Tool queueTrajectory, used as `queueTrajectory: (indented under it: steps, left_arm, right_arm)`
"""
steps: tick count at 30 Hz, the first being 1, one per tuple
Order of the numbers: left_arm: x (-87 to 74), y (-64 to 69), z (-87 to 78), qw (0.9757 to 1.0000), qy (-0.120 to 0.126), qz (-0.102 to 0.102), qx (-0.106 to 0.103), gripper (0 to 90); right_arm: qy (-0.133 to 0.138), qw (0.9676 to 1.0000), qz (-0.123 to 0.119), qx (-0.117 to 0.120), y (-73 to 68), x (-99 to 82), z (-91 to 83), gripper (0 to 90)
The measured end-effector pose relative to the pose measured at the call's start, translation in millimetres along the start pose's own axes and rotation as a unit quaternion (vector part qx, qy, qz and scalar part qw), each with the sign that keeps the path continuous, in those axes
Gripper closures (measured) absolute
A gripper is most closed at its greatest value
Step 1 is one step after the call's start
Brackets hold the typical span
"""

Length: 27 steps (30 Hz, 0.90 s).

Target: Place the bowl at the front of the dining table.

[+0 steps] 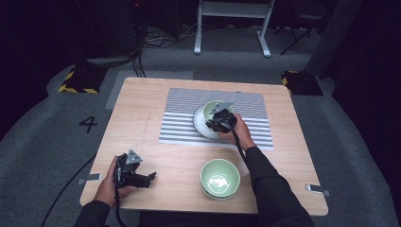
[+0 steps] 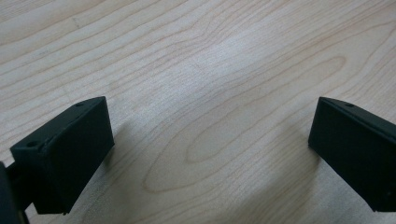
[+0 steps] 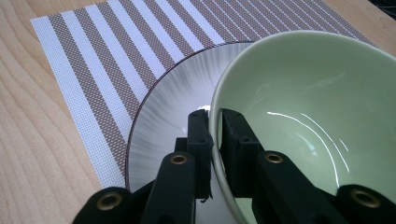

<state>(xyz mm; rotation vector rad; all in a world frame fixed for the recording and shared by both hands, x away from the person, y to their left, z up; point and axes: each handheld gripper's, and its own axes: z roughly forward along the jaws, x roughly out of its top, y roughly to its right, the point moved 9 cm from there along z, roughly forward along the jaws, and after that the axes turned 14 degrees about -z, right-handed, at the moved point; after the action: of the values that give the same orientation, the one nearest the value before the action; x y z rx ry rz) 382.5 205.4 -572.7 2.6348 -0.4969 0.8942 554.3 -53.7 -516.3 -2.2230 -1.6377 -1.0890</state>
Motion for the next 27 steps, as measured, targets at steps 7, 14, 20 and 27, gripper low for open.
queueTrajectory:
  steps: [7, 14, 20, 27]
  left_arm:
    - [0.0, 0.0, 0.0, 1.0000, 0.000, 0.000, 0.000, 0.0]
    - [-0.2, 0.2, 0.0, 1.0000, -0.001, -0.001, 0.000, 0.0]
    - [0.0, 0.0, 0.0, 1.0000, 0.000, 0.000, 0.000, 0.0]
    - [0.0, 0.0, 0.0, 1.0000, 0.000, 0.000, 0.000, 0.0]
  right_arm:
    - [0.004, 0.9999, 0.013, 0.005, 0.0, -0.6, 0.5, 81.0]
    - [0.002, 0.9998, 0.021, 0.006, 0.5, -2.3, 2.0, 77.7]
    - [0.002, 0.9997, 0.022, 0.009, -1.2, -1.2, 1.5, 76.0]
    - [0.000, 0.9997, 0.022, 0.010, -2.6, -0.7, 0.6, 73.3]
